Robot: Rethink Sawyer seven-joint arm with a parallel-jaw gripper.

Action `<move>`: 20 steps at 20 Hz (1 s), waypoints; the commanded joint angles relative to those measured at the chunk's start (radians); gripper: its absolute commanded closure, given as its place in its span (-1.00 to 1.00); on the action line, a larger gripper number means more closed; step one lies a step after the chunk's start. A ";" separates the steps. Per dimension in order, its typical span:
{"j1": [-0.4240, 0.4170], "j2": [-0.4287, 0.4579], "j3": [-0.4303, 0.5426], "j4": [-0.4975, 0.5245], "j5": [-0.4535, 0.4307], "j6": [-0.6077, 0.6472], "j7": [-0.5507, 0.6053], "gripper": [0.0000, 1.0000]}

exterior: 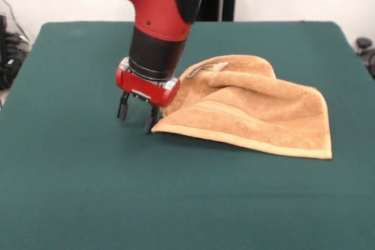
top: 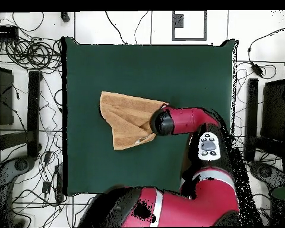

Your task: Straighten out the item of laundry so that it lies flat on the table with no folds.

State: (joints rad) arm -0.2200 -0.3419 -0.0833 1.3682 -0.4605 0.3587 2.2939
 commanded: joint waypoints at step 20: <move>-0.298 -0.040 0.382 0.136 -0.125 0.176 -0.301 -1.00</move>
State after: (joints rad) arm -0.5386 -0.4332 0.1139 1.4019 -0.5394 0.4244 2.2935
